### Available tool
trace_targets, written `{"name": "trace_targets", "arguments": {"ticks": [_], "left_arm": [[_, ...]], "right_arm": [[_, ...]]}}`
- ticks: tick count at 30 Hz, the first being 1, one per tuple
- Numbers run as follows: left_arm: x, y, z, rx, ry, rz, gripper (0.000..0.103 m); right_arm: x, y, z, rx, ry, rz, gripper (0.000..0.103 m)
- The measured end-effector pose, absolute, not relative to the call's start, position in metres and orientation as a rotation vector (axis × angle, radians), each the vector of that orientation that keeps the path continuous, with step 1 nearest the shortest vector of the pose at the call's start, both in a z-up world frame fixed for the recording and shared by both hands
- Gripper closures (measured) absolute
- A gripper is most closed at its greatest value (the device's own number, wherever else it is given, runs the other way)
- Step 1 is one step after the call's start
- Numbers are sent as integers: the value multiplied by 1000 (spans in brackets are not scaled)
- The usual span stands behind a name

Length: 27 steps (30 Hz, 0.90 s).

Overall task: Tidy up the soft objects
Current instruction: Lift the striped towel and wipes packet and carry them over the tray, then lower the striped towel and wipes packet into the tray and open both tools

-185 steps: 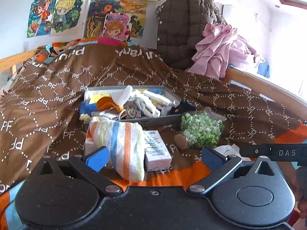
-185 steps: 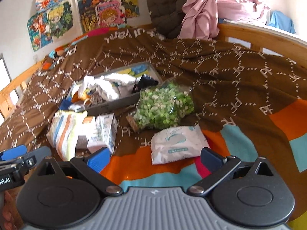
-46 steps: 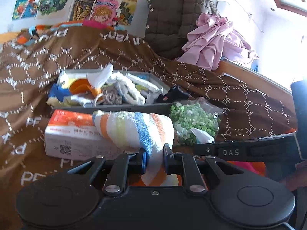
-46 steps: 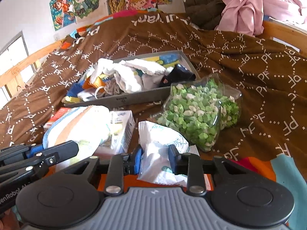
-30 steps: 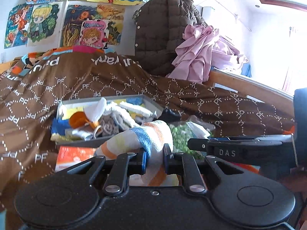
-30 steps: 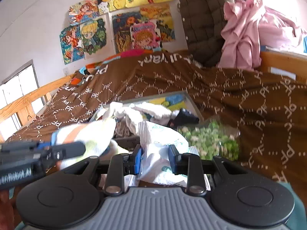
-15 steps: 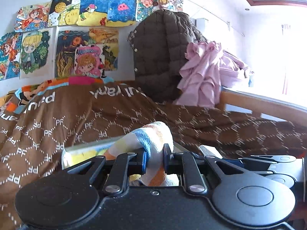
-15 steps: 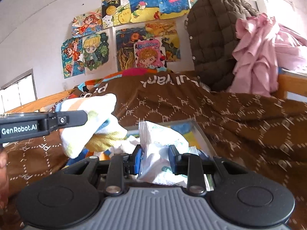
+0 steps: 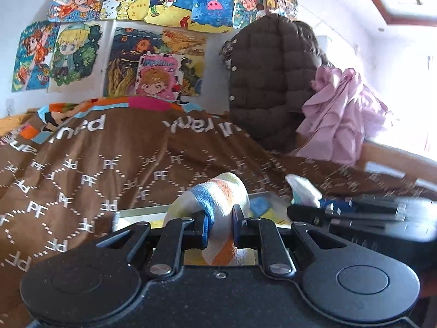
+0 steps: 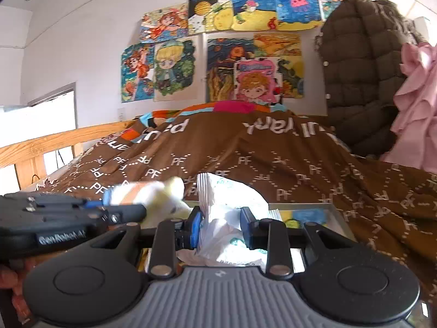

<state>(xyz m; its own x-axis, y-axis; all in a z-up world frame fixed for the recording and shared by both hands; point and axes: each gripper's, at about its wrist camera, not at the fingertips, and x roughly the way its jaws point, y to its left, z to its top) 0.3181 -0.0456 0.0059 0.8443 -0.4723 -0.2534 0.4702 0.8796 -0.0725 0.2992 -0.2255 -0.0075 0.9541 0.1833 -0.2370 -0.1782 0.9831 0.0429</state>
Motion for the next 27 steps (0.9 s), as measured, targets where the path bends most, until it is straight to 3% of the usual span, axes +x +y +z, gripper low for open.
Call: {"name": "trace_targets", "arguments": {"ticks": [20,27], "left_arm": [[358,-28,-39,-39,446,-409,85],[358,-29,-39,-38,463,-400,82]], "right_arm": [[343,-214,-30,103,401,250,68],[347,-215,-38,100,421,222,61]]}}
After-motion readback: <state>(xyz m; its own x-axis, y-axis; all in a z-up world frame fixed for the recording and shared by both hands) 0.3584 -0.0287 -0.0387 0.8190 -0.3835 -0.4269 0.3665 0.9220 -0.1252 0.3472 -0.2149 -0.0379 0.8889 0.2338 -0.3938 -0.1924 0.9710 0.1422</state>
